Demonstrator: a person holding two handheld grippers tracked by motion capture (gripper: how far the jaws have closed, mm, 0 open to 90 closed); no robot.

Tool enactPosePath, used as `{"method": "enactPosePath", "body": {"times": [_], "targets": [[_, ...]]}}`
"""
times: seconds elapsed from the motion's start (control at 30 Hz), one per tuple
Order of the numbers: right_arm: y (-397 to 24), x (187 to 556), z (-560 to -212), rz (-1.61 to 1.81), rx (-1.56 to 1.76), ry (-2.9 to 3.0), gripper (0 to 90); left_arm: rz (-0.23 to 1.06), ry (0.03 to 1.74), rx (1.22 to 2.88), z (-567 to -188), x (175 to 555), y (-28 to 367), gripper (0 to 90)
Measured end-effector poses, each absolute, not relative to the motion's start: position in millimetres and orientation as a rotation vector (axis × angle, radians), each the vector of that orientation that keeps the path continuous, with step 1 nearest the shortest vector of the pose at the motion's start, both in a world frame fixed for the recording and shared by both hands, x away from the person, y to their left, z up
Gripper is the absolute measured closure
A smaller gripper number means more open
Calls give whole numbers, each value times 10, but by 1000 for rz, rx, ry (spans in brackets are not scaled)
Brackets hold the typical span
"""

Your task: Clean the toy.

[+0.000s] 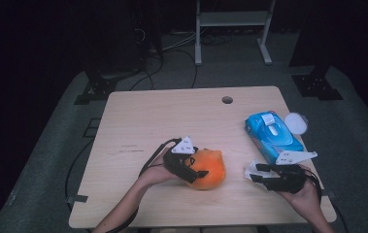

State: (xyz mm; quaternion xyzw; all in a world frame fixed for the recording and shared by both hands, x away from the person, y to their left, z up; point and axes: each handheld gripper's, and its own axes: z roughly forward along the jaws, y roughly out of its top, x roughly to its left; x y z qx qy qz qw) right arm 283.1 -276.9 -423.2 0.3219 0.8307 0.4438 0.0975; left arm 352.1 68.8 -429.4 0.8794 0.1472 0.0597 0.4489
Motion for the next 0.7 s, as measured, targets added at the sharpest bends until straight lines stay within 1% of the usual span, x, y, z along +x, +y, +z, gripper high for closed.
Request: {"method": "enactPosePath", "body": {"times": [0.03, 0.1, 0.23, 0.37, 0.43, 0.53, 0.7], "targets": [[-2756, 2832, -4234, 1313, 948, 2463, 497, 124, 386, 2162, -4344, 3531, 698, 109], [-2735, 2832, -4237, 1317, 941, 2468, 497, 119, 390, 2151, -4370, 3530, 707, 165], [-2656, 2815, -4215, 1324, 909, 2480, 497, 143, 360, 2189, -4314, 3467, 697, 304], [-2630, 2814, -4209, 1341, 902, 2478, 497, 182, 334, 2198, -4263, 3394, 652, 397], [-2618, 2813, -4225, 1360, 898, 2471, 497, 193, 335, 2171, -4219, 3372, 648, 437], [-2621, 2812, -4240, 1363, 904, 2471, 497, 193, 330, 2155, -4197, 3366, 652, 472], [-2650, 2809, -4241, 1385, 916, 2464, 500, 200, 353, 2123, -4141, 3387, 685, 478]]}}
